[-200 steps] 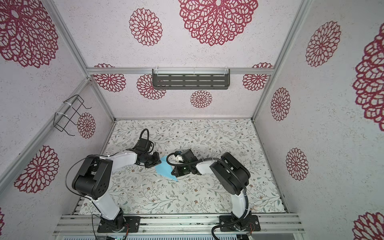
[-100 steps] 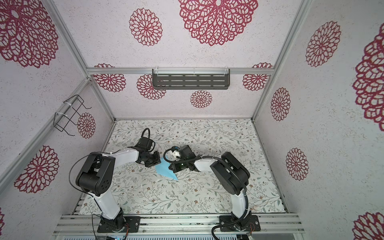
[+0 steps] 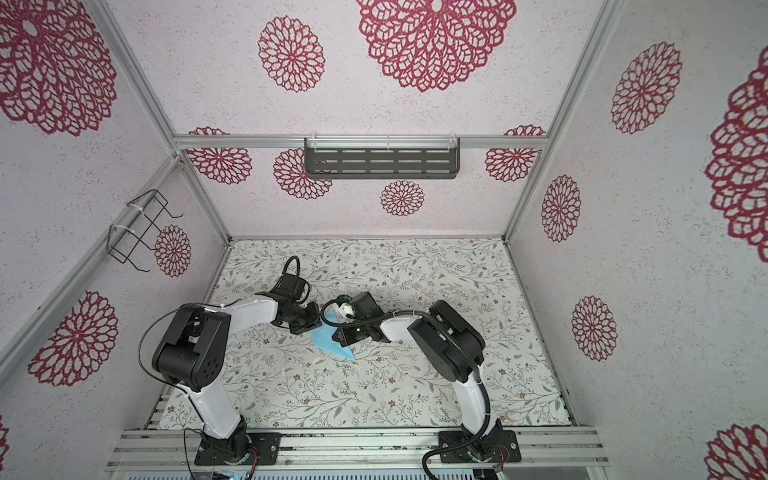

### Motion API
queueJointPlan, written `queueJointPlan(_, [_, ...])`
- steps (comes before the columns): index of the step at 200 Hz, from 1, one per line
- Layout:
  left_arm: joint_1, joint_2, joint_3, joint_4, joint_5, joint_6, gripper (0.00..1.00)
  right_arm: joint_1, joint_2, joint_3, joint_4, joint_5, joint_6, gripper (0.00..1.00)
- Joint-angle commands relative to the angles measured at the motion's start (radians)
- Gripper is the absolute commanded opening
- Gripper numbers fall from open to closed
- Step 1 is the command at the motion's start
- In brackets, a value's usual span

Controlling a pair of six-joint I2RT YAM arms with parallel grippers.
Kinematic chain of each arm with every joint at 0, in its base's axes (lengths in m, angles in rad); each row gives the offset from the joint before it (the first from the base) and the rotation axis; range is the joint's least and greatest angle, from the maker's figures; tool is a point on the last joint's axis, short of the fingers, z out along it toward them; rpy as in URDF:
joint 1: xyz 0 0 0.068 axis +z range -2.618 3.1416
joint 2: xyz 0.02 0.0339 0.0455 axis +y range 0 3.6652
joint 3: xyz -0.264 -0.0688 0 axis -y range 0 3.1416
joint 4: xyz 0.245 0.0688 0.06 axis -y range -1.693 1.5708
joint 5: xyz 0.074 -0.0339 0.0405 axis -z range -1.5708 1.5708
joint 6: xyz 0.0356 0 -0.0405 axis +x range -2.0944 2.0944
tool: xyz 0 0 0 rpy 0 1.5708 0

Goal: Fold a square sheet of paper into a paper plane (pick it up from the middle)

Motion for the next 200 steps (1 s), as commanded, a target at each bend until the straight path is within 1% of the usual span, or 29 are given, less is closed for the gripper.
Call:
queueJointPlan(1, [0.006,0.055,-0.019,-0.093,-0.058,-0.004,0.00,0.002,-0.039,-0.034,-0.042,0.004,-0.013,0.00])
queueJointPlan(55, [0.008,0.057,-0.017,-0.101,-0.063,0.001,0.00,0.001,-0.149,-0.190,-0.073,0.014,-0.020,0.00])
queueJointPlan(85, [0.007,0.053,-0.014,-0.101,-0.062,-0.002,0.00,0.001,-0.204,-0.264,-0.099,-0.018,-0.025,0.00])
queueJointPlan(109, [0.008,0.048,-0.013,-0.101,-0.058,-0.002,0.00,-0.002,-0.259,-0.336,-0.113,0.003,-0.022,0.00])
queueJointPlan(148, [0.007,0.031,0.004,-0.101,-0.036,-0.003,0.00,-0.011,-0.346,-0.399,-0.121,0.039,-0.016,0.00])
queueJointPlan(176, [0.003,-0.022,0.050,-0.084,0.039,-0.010,0.00,-0.013,-0.445,-0.428,-0.017,0.110,0.004,0.00])
queueJointPlan(185, [0.002,-0.053,0.060,-0.067,0.066,-0.021,0.02,-0.013,-0.476,-0.438,0.022,0.145,0.013,0.04])
queueJointPlan(192, [0.002,-0.081,0.062,-0.051,0.086,-0.033,0.05,-0.014,-0.494,-0.441,0.048,0.178,0.022,0.11])
queueJointPlan(200, [0.001,-0.110,0.060,-0.038,0.101,-0.049,0.11,-0.015,-0.512,-0.444,0.068,0.222,0.037,0.20])
